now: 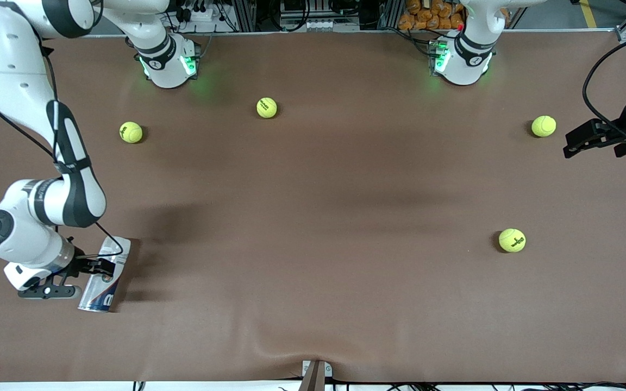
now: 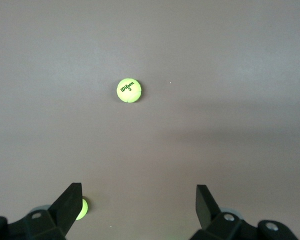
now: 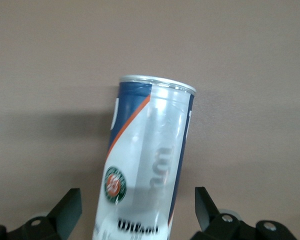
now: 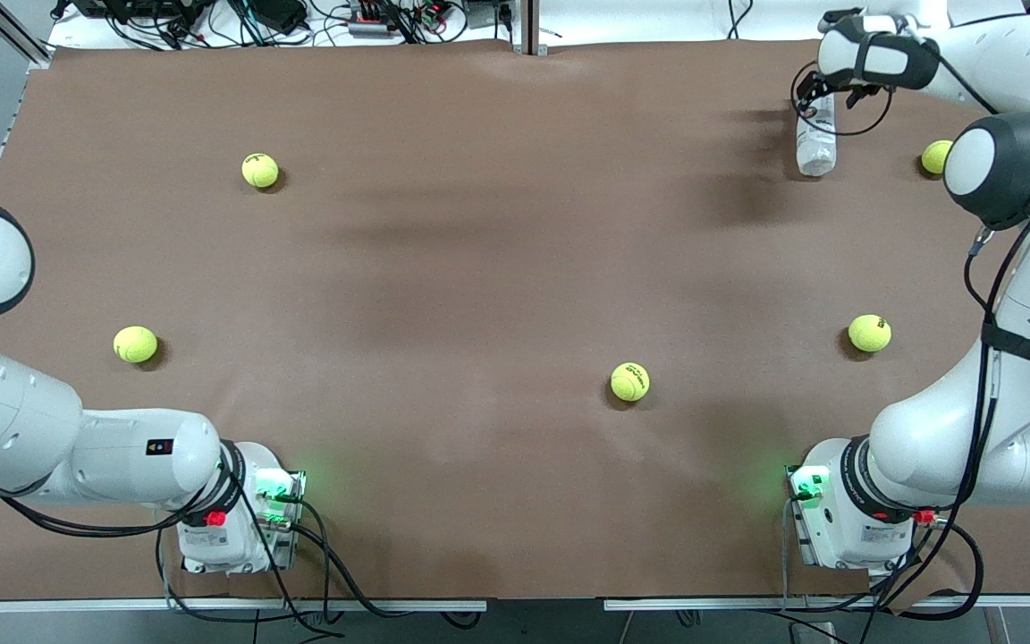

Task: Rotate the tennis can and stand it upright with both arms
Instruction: 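Lower the right gripper over the can and close on it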

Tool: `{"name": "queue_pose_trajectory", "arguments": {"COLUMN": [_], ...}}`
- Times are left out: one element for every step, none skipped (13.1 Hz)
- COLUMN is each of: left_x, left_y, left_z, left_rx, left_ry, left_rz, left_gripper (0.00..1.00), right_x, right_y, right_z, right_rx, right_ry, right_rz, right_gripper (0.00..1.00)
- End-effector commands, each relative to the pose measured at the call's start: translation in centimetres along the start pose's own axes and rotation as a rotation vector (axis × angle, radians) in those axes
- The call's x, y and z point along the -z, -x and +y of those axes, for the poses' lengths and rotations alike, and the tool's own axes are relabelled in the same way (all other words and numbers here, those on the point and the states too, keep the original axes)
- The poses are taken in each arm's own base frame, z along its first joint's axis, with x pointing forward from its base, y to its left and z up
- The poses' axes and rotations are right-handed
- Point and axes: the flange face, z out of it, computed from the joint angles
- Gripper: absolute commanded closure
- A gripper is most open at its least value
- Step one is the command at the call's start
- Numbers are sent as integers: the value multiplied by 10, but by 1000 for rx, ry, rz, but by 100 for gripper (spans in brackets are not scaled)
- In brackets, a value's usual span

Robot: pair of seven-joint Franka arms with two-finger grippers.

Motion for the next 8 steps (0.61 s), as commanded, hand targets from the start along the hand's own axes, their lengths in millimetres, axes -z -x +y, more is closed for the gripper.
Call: {"name": "queue_pose_trajectory", "arguments": {"left_x": [4,4,4,4,4,4,4,4], "left_y": [1,1,1,1,1,1,2,1], "left_z": [2,2,2,3,4,4,4,3], "left_rx": [-22,-22,-20,-22,-24,-25,-24,-22], "left_ry": [-2,-2,-2,-2,-2,-2,-2,-2], "left_rz": [-5,-4,-4,-5,-4,-4,-5,-5], "left_gripper": [0,0,0,0,0,0,0,0], "right_x": [-23,-34,-52,-63,-63,-62,-62,-62], "right_y": [-3,1,7,11,11,11,12,12], "right_z": [3,5,8,12,12,12,13,13], "right_rx": [-20,-55,-75,-83,-86,-88,-89,-89], "right_ry": [-2,-4,-4,-6,-6,-6,-6,-6], "right_rz": [17,1,-22,-33,-33,-38,-41,-42], "right_gripper": [0,0,0,0,0,0,0,0]}}
